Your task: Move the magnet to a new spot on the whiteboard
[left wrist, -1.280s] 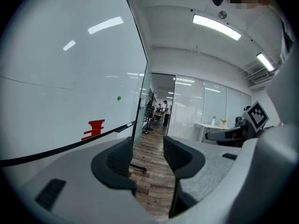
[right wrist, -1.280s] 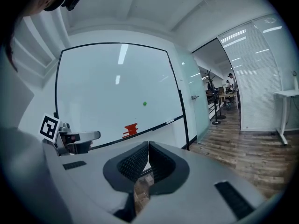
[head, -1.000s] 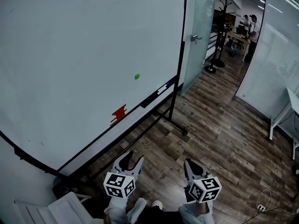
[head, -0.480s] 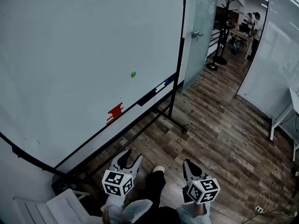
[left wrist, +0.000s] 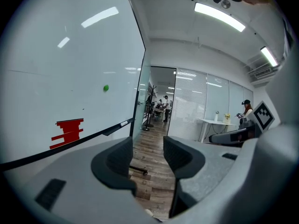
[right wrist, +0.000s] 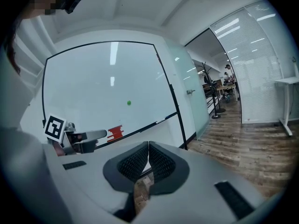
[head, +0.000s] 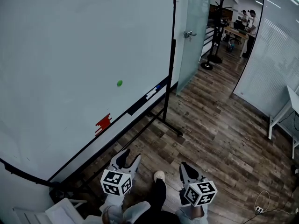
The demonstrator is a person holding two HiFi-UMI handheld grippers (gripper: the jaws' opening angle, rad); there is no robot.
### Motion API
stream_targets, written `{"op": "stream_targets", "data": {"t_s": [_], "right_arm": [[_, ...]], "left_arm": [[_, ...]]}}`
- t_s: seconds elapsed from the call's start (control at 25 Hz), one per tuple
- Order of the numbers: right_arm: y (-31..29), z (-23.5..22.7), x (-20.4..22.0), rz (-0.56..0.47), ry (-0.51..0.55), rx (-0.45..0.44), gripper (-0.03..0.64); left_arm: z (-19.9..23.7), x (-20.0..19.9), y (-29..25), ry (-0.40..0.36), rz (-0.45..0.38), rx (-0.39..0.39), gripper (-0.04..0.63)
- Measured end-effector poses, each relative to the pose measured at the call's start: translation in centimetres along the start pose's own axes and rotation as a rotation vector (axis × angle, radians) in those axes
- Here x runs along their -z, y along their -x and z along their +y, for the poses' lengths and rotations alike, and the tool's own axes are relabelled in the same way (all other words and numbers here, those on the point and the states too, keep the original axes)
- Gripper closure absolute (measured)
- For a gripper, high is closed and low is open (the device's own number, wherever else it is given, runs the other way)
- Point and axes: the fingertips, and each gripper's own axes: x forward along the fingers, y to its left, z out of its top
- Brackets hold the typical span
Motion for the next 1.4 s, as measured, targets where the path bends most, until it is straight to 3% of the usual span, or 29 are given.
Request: {"op": "stream_targets", "data": {"t_s": [0.88,1.4], "right_arm": [[-16.3,-6.5,-10.0,0.025,0.063,-0.139,0.589],[-25.7,-8.1,-13.8,0.033,0.126,-0.274,0.589]], "left_arm": [[8.2,-7.0,-14.7,0.049,-0.062,-0.137,0.394],[12.8,-7.7,-19.8,0.077,-0.090,-0.253,0.394]]}}
